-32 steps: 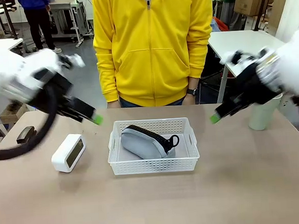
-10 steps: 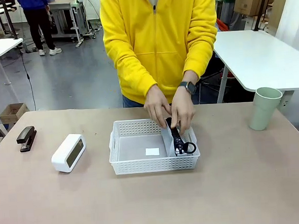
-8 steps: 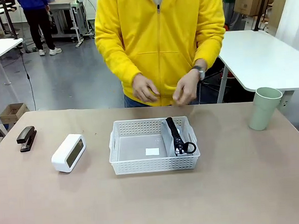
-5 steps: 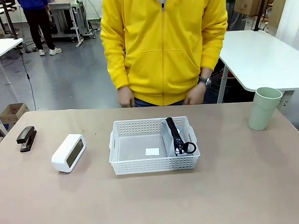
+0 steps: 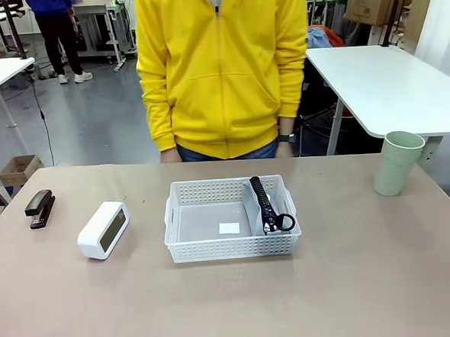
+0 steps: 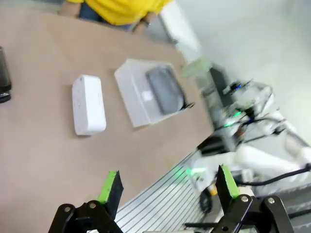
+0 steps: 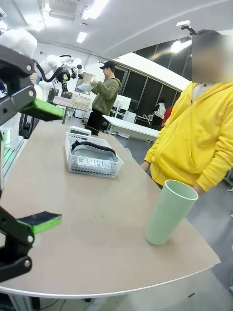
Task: Efficiently arrange items inside the basket to fit them all.
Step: Pick up the Digital clock and place it inside the Organizing basket.
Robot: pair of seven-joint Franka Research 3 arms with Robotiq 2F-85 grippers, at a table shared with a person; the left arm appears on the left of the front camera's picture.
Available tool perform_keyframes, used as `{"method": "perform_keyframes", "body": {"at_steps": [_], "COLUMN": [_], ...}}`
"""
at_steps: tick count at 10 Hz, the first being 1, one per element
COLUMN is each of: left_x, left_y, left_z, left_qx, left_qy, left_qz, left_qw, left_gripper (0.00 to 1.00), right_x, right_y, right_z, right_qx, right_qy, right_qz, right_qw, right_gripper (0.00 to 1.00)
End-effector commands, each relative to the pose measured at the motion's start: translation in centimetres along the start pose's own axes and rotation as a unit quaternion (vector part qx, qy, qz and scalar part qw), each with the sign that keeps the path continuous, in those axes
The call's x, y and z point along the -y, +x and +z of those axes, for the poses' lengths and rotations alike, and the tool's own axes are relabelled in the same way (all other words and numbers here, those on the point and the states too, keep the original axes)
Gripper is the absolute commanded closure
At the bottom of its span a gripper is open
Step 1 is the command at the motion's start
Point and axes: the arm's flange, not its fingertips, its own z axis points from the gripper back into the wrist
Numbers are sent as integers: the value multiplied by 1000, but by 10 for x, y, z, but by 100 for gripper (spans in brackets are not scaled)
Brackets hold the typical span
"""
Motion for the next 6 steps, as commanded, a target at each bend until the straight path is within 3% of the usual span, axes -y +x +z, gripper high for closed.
{"method": "perform_keyframes", "body": {"at_steps": [1, 4, 5, 6], "left_x": [43, 65, 70, 72], "left_y": [10, 15, 17, 13], "left_z": [-55, -151, -188, -224], "left_qx": [-106, -254, -264, -293], "left_qy": [87, 195, 253, 311], "left_qz": [-41, -79, -82, -108], "left_qw": [990, 944, 927, 898], "left_gripper": [0, 0, 0, 0], "right_x": [0, 0, 0, 0], "right_y": [3, 3, 3, 3], "right_z": [0, 0, 0, 0], "right_qx": [7, 7, 7, 7], "right_qy": [7, 7, 7, 7], "right_qz": [14, 14, 14, 14], "right_qw": [1000, 1000, 1000, 1000], "right_gripper": [0, 0, 0, 0]}}
